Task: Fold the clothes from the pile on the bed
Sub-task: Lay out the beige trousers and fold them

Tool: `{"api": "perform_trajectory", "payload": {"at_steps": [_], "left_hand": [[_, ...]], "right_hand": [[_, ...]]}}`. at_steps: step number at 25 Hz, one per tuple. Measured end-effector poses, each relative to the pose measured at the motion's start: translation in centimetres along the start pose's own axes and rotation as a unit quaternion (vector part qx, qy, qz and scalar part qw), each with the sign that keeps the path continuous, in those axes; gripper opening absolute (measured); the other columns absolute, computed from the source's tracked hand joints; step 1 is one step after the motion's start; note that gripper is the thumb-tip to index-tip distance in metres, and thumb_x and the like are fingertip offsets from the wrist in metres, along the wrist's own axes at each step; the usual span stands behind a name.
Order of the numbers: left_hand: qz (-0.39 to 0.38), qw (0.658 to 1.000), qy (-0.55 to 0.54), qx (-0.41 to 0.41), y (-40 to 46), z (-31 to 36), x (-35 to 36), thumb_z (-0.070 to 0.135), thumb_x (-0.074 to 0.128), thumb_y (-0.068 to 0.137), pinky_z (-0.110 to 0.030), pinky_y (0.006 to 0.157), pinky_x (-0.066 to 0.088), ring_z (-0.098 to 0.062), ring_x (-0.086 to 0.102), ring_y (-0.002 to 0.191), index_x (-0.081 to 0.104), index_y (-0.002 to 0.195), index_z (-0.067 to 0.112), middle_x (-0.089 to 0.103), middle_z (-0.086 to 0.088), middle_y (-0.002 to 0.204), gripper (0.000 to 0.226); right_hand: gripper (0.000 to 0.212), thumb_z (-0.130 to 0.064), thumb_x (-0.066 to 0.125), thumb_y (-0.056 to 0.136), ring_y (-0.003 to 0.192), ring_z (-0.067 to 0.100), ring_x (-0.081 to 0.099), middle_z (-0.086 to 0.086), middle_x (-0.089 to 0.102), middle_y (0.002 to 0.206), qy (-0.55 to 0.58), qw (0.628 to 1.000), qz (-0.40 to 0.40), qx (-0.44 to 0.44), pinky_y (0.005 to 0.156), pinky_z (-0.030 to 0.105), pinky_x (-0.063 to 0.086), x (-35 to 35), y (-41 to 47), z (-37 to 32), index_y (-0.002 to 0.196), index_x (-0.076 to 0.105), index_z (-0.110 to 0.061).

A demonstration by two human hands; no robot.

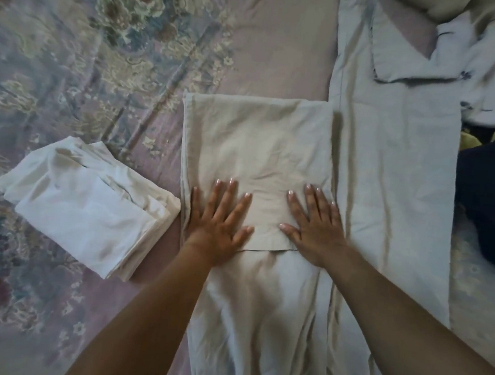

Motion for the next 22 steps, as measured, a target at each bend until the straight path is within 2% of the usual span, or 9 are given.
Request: {"api": "perform_trajectory", "payload": {"at_steps": [2, 4, 6, 9, 12, 15, 17, 20, 22], "left_hand": [[0.036, 0.999, -0.006, 0.009, -0.5, 0.9, -1.0, 0.058, 0.029, 0.088, -0.062, 0.11, 0.003, -0.032, 0.008, 0.144, 0.021, 0.149, 0.024, 0.013, -0.011, 0.157, 0.07], [0.072, 0.996, -0.024, 0.045, 0.6, 3.0, -2.9, 0.054, 0.031, 0.087, -0.063, 0.11, 0.011, -0.033, 0.02, 0.142, 0.027, 0.147, 0.019, 0.024, -0.017, 0.153, 0.068], [0.093, 0.992, -0.032, 0.082, 5.1, 6.3, -5.5, 0.051, 0.029, 0.09, -0.059, 0.11, 0.018, -0.032, 0.027, 0.14, 0.031, 0.145, 0.016, 0.031, -0.018, 0.15, 0.065], [0.127, 0.986, -0.051, 0.1, 15.4, 11.4, -8.1, 0.048, 0.028, 0.09, -0.052, 0.11, 0.019, -0.032, 0.033, 0.137, 0.04, 0.142, 0.013, 0.037, -0.019, 0.147, 0.064], [0.107, 0.987, -0.03, 0.116, 24.3, 15.2, -7.2, 0.047, 0.028, 0.089, -0.048, 0.111, 0.016, -0.034, 0.037, 0.135, 0.046, 0.139, 0.012, 0.04, -0.019, 0.145, 0.064], [0.073, 0.991, -0.008, 0.113, 28.1, 17.3, -3.6, 0.052, 0.021, 0.089, -0.049, 0.115, 0.0, -0.031, 0.018, 0.144, 0.031, 0.147, 0.019, 0.023, -0.012, 0.155, 0.067], [0.088, 0.991, -0.009, 0.097, 28.7, 17.5, -2.5, 0.051, 0.027, 0.086, -0.053, 0.114, 0.003, -0.03, 0.015, 0.145, 0.029, 0.147, 0.021, 0.02, -0.009, 0.156, 0.068], [0.128, 0.986, -0.026, 0.1, 28.1, 17.3, -3.0, 0.047, 0.039, 0.082, -0.055, 0.114, 0.013, -0.029, 0.022, 0.143, 0.038, 0.144, 0.021, 0.027, -0.008, 0.154, 0.067], [0.153, 0.982, -0.031, 0.106, 28.4, 17.5, -3.7, 0.045, 0.044, 0.08, -0.055, 0.114, 0.017, -0.028, 0.025, 0.142, 0.042, 0.142, 0.02, 0.03, -0.008, 0.153, 0.067]], "right_hand": [[0.076, -0.059, 0.006, 0.083, 0.146, 0.024, 0.011, 0.006, 0.011, 0.159, 0.044, 0.998, 0.035, -0.013, 0.115, 0.046, 0.014, -1.9, -0.5, -0.2, 0.15, 0.008, -0.026], [0.061, -0.043, 0.025, 0.091, 0.133, 0.028, 0.042, 0.013, 0.044, 0.144, 0.066, 0.994, 0.079, -0.035, 0.104, 0.047, 0.04, -3.7, -0.3, 1.2, 0.141, 0.042, -0.012], [0.053, -0.033, 0.034, 0.09, 0.121, 0.03, 0.055, 0.015, 0.054, 0.134, 0.087, 0.991, 0.093, -0.029, 0.094, 0.046, 0.049, -6.2, 1.1, 4.6, 0.133, 0.052, -0.007], [0.05, -0.025, 0.039, 0.089, 0.121, 0.032, 0.054, 0.019, 0.053, 0.135, 0.066, 0.985, 0.158, 0.011, 0.095, 0.047, 0.047, -10.6, 3.9, 10.7, 0.132, 0.052, -0.003], [0.056, -0.02, 0.038, 0.098, 0.144, 0.022, 0.02, 0.011, 0.017, 0.157, 0.041, 0.987, 0.156, 0.021, 0.115, 0.034, 0.019, -12.8, 7.7, 15.7, 0.149, 0.02, -0.01], [0.058, -0.021, 0.035, 0.099, 0.146, 0.018, 0.008, 0.007, 0.005, 0.159, 0.026, 0.987, 0.156, 0.017, 0.116, 0.029, 0.008, -14.9, 12.1, 20.0, 0.151, 0.01, -0.014], [0.057, -0.019, 0.038, 0.099, 0.145, 0.021, 0.011, 0.009, 0.008, 0.159, 0.017, 0.983, 0.179, 0.02, 0.115, 0.03, 0.008, -16.6, 15.9, 22.4, 0.15, 0.015, -0.01], [0.059, -0.021, 0.047, 0.095, 0.144, 0.025, 0.017, 0.014, 0.018, 0.156, -0.006, 0.985, 0.174, 0.006, 0.115, 0.035, 0.012, -17.7, 21.2, 23.0, 0.147, 0.024, -0.007], [0.064, -0.03, 0.065, 0.086, 0.136, 0.027, 0.036, 0.016, 0.039, 0.146, -0.053, 0.979, 0.194, -0.028, 0.109, 0.038, 0.03, -18.4, 24.6, 22.7, 0.14, 0.04, -0.005]]}}
Point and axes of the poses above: each hand's wrist, its own y-axis towards the middle knuckle, its own x-axis out of the palm, z = x × y, the point moved 7 cm from there along y, towards the middle knuckle
